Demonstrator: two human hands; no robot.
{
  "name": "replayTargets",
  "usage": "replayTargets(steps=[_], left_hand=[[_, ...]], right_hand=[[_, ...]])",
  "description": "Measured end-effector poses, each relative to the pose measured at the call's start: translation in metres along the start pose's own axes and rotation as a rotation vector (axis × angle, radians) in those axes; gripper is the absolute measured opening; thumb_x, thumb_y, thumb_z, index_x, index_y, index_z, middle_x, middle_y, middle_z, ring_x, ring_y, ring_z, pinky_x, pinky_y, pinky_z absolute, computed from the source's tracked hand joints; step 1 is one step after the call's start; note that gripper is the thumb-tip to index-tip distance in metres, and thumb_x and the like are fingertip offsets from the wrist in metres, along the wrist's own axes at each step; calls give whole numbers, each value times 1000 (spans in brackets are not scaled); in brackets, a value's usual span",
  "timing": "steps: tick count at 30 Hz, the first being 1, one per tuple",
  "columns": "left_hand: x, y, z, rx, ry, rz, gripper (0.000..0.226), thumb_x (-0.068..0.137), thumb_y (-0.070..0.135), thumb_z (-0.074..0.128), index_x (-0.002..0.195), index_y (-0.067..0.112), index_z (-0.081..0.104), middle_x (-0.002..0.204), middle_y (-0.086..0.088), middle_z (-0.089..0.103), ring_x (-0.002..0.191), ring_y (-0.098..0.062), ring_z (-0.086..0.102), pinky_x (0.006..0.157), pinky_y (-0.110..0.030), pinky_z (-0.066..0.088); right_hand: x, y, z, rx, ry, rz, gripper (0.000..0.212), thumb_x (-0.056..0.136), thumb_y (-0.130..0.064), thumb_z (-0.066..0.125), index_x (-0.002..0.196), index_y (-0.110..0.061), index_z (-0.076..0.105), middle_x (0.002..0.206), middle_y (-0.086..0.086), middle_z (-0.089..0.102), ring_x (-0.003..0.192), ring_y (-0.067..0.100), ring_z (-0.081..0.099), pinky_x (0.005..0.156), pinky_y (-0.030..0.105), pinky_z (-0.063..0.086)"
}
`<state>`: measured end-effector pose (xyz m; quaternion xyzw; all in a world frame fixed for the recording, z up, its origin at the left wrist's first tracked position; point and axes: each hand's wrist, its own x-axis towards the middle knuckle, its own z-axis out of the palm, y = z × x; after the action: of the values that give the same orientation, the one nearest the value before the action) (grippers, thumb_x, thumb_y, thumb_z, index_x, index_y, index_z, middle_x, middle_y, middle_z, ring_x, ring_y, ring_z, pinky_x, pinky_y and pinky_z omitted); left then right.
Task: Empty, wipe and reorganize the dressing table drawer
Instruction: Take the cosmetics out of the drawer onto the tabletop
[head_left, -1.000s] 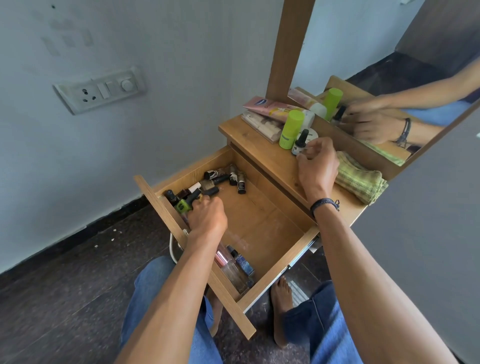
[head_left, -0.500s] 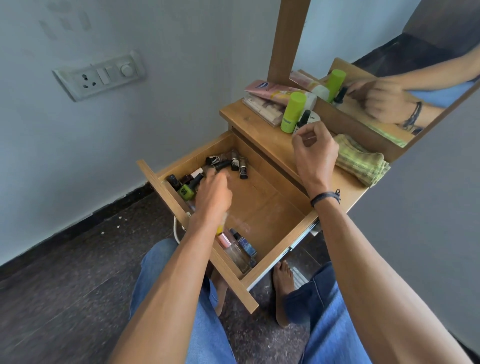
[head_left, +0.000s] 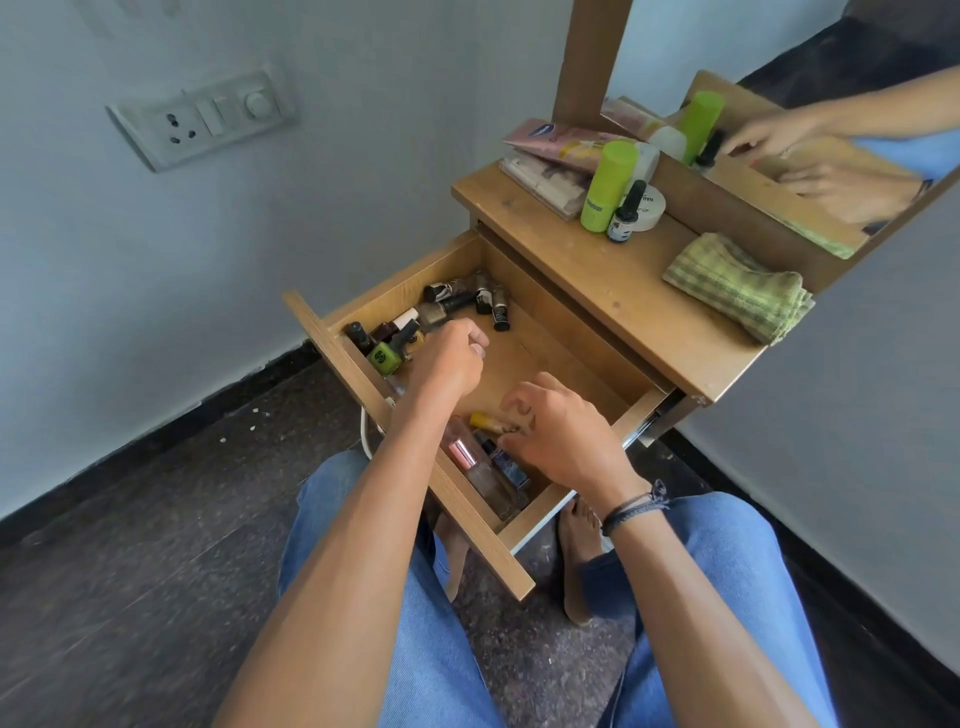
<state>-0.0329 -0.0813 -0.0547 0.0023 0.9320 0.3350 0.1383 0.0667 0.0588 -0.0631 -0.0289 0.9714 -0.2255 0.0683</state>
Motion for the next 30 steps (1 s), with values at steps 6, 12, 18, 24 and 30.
replayTargets(steps=[6, 12, 18, 24, 30], left_hand=[[-1, 0, 0, -39, -115, -23, 14, 102, 22, 55, 110, 25, 65, 104, -1, 68, 94, -21, 61, 70, -30, 43], [-1, 3, -1, -410, -171, -110, 15, 104, 17, 53, 112, 17, 65, 101, -10, 72, 75, -15, 68, 63, -25, 60], [-9, 7, -13, -643, -211, -177, 24, 106, 17, 47, 114, 18, 70, 102, -7, 76, 94, -21, 74, 77, -33, 63], [-8, 4, -14, -724, -270, -192, 25, 95, 8, 68, 118, 18, 69, 108, -5, 75, 99, -19, 73, 84, -36, 62], [-12, 8, -15, -641, -393, -95, 36, 94, 10, 69, 128, 21, 65, 109, 6, 76, 100, -13, 73, 94, -45, 56]], right_hand=[[3, -2, 12, -205, 20, 16, 19, 93, -29, 68, 112, -28, 70, 104, -9, 57, 93, 16, 55, 69, 37, 59], [0, -2, 19, -189, 180, 132, 16, 90, -41, 66, 91, -25, 68, 88, -8, 57, 82, 17, 56, 61, 37, 57], [0, -4, 15, -112, 207, 162, 20, 90, -41, 65, 99, -24, 65, 91, -8, 53, 70, 12, 55, 57, 32, 56], [-2, -5, 14, -12, 291, 150, 16, 90, -36, 67, 101, -24, 67, 94, -11, 53, 73, 10, 54, 57, 28, 55], [-5, -1, 8, 202, 423, 120, 13, 91, -30, 68, 102, -26, 70, 95, -14, 61, 72, 7, 59, 61, 31, 54]])
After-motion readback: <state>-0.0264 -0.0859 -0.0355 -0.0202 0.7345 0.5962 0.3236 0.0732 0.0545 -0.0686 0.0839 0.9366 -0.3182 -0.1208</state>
